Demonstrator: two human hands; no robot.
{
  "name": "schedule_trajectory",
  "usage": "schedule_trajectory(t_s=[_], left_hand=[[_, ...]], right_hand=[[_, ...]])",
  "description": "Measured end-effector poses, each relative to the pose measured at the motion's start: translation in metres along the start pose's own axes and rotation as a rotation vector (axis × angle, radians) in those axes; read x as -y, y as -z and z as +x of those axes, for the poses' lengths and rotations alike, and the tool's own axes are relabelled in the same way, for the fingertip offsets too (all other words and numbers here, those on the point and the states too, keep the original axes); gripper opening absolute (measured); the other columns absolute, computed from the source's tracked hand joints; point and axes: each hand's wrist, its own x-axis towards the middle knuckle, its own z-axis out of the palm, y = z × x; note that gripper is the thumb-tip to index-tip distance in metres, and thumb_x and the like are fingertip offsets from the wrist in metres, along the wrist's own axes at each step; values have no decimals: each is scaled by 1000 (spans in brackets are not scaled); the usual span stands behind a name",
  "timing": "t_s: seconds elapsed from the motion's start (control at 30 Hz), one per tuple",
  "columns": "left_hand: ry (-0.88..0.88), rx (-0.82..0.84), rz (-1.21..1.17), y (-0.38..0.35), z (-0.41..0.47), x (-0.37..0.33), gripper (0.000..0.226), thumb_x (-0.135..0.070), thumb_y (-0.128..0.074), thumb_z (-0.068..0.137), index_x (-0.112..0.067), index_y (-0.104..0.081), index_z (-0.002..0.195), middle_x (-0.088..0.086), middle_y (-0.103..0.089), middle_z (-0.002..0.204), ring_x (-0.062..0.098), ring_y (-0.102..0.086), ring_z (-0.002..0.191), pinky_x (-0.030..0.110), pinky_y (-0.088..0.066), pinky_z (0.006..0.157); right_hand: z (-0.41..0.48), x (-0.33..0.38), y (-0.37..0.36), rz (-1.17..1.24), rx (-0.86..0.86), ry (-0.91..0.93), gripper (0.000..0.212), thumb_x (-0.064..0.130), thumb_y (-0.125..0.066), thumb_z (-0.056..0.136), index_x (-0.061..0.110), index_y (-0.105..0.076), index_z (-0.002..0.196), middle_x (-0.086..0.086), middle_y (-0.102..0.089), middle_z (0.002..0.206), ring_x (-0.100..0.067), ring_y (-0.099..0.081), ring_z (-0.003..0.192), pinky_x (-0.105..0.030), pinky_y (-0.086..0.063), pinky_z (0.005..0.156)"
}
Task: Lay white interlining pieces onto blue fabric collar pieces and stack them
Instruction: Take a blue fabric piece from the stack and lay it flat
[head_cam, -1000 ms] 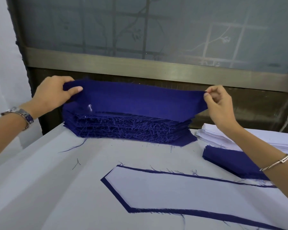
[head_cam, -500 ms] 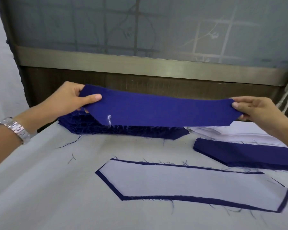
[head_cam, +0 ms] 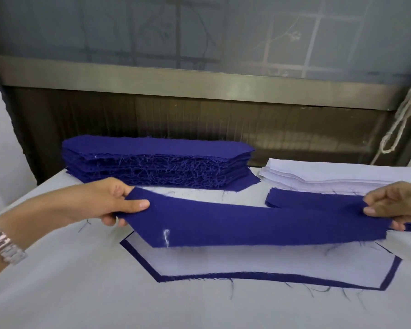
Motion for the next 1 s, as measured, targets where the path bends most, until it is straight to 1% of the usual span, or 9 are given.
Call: schedule_trajectory(t_s=[0.13,0.27,0.33,0.4,0.5,0.6,0.8,0.87,1.0], left_hand=[[78,50,-2,-12,-5,5,41,-53,-70,73,-17,-80,88,3,-60,59,5,-43,44,13,-28,41],[136,22,64,-18,-6,6,48,-61,-69,70,-20,-81,93,3,-57,55,6,-40,43,15,-26,41],[172,20,87,-20,-6,7,57,-70,-73,65,-21,-81,93,2,-56,52,7,-39,41,16,-25,40],[201,22,110,-21,-6,8,62,-73,-74,62,-20,-82,92,-2,-56,49,6,-40,39,16,-25,40],[234,12,122,-24,-4,11,57,-66,-70,64,-16,-82,89,-6,-57,46,5,-42,38,16,-24,39],[270,5,132,-25,-3,14,55,-71,-72,59,-20,-81,76,-4,-60,48,5,-44,38,16,-26,39],[225,-8,130,-25,-2,19,80,-86,-77,28,-19,-78,73,6,-74,71,8,-48,41,17,-29,41],[216,-13,126,-26,-4,18,77,-84,-78,33,-19,-78,75,6,-75,75,8,-48,42,16,-30,41],[244,-38,95,-29,-7,13,53,-68,-77,55,-18,-77,71,8,-74,71,7,-48,39,15,-30,40]], right_hand=[[12,-22,9,-45,96,-50,54,21,-98,64,-10,-65,93,-25,-60,66,-25,-57,46,-27,-49,44],[31,-37,6,-63,165,-46,33,17,-92,74,3,-66,90,-26,-62,76,-26,-60,52,-31,-52,49],[37,-39,-1,-55,215,-19,24,18,-90,78,12,-69,89,-19,-65,76,-26,-62,54,-31,-53,50],[40,-42,-7,-65,243,2,21,21,-87,81,15,-69,89,-13,-66,74,-26,-64,56,-31,-55,52],[42,-43,-13,-71,240,18,22,22,-87,81,14,-68,91,-14,-67,75,-27,-65,57,-32,-56,53],[41,-39,-12,-91,261,26,23,25,-88,81,14,-70,91,-12,-68,74,-27,-65,58,-31,-56,53],[31,-33,-11,-175,249,-2,28,31,-89,78,15,-71,91,-16,-71,81,-30,-69,64,-30,-56,53],[28,-31,-12,-204,227,-17,31,33,-90,76,14,-73,93,-19,-73,87,-30,-70,66,-30,-57,54],[24,-28,-14,-263,218,-40,36,38,-90,75,14,-75,97,-21,-74,95,-29,-71,69,-29,-57,57]])
